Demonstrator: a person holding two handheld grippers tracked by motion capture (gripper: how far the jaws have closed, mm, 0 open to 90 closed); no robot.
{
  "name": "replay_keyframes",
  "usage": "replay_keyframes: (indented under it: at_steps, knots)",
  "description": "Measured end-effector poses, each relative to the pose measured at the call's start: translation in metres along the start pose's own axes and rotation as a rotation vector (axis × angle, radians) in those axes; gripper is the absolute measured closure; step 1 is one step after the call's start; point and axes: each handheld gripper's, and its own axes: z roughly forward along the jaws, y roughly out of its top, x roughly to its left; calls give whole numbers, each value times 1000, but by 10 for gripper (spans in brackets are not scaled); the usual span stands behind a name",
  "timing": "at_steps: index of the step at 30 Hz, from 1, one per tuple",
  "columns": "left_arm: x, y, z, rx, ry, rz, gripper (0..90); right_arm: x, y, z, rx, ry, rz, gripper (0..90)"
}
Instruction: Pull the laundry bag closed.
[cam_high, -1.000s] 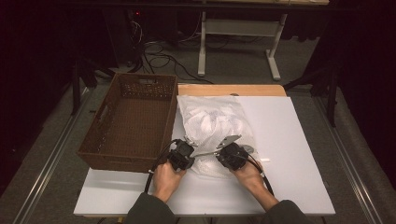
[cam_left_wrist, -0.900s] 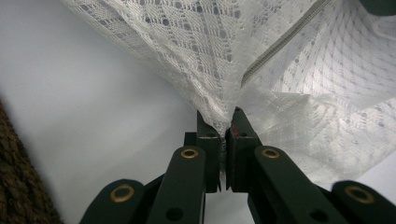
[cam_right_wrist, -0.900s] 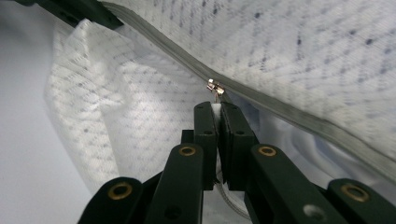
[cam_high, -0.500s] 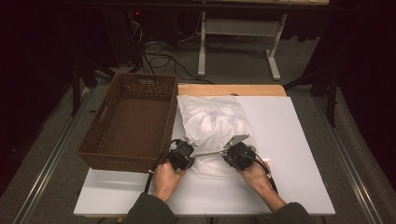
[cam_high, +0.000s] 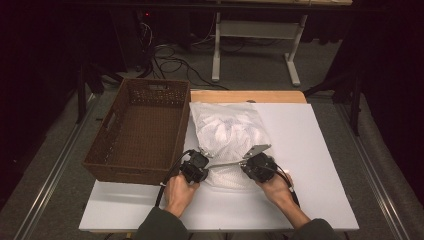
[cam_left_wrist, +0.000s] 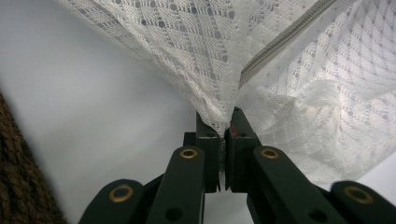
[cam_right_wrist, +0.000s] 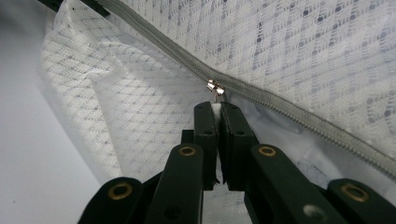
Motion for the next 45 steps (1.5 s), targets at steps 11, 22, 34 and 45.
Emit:
replay_keyframes:
  at_steps: [11,22,34,45]
  knots:
    - [3,0,1,-6,-18,-22,857,-7,-1,-1,0,7,10,873]
    - [3,-1,1,-9,-20,-25,858,-17,-16,-14,-16,-22,51,874]
    - [6,-1,1,-7,-42,-35,858,-31,-29,-26,-27,-44,98,874]
    - [7,-1,0,-7,-47,-36,858,-44,-44,-35,-43,-56,131,873]
